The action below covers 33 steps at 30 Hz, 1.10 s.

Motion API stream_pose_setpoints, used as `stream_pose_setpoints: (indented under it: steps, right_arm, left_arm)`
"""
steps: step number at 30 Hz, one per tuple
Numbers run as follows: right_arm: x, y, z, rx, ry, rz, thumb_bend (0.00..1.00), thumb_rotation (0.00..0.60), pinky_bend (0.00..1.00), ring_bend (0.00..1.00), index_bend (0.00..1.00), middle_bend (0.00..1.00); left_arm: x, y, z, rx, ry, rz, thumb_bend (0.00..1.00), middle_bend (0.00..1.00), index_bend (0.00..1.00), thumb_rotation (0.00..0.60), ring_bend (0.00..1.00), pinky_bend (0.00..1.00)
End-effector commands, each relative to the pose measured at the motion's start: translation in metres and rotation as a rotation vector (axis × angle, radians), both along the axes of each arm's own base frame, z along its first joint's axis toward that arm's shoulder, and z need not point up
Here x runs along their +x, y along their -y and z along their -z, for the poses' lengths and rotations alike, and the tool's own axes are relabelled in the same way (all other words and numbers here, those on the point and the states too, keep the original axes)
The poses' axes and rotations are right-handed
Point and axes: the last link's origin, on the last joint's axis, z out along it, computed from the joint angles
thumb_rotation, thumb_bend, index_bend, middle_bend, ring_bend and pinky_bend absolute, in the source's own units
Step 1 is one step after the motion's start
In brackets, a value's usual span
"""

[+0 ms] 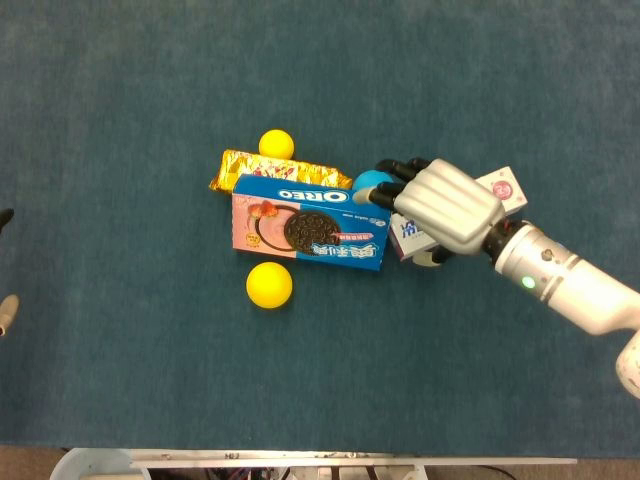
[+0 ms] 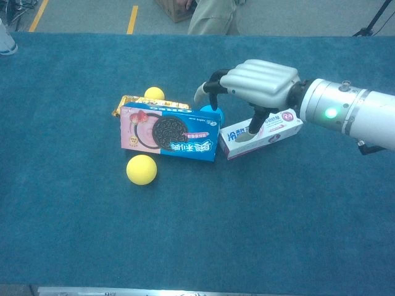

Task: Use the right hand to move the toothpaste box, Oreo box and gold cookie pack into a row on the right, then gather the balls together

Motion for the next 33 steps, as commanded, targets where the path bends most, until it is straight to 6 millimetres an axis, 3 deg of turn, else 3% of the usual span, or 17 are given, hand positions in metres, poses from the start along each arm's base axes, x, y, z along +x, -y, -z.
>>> stream_pose_setpoints:
  steps: [1, 16, 33]
  right_arm:
    - [0.010, 0.006, -0.001, 0.005, 0.035, 0.083, 0.00, 0.600, 0.33, 0.14, 0.22, 0.39]
    - [0.037, 0.035, 0.015, 0.131, 0.032, 0.247, 0.00, 0.600, 0.33, 0.14, 0.19, 0.33]
    - [0.034, 0.060, 0.046, 0.205, -0.027, 0.331, 0.00, 0.600, 0.35, 0.14, 0.19, 0.33]
  left_arm:
    - [0.000, 0.000, 0.000, -0.004, -0.001, 0.000, 0.31, 0.15, 0.07, 0.600, 0.03, 0.07]
    - [-0.003, 0.004, 0.000, -0.008, 0.005, -0.010, 0.31, 0.16, 0.07, 0.600, 0.03, 0.07]
    - [-0.007, 0.008, -0.002, -0.007, 0.000, -0.035, 0.31, 0.16, 0.07, 0.600, 0.03, 0.07]
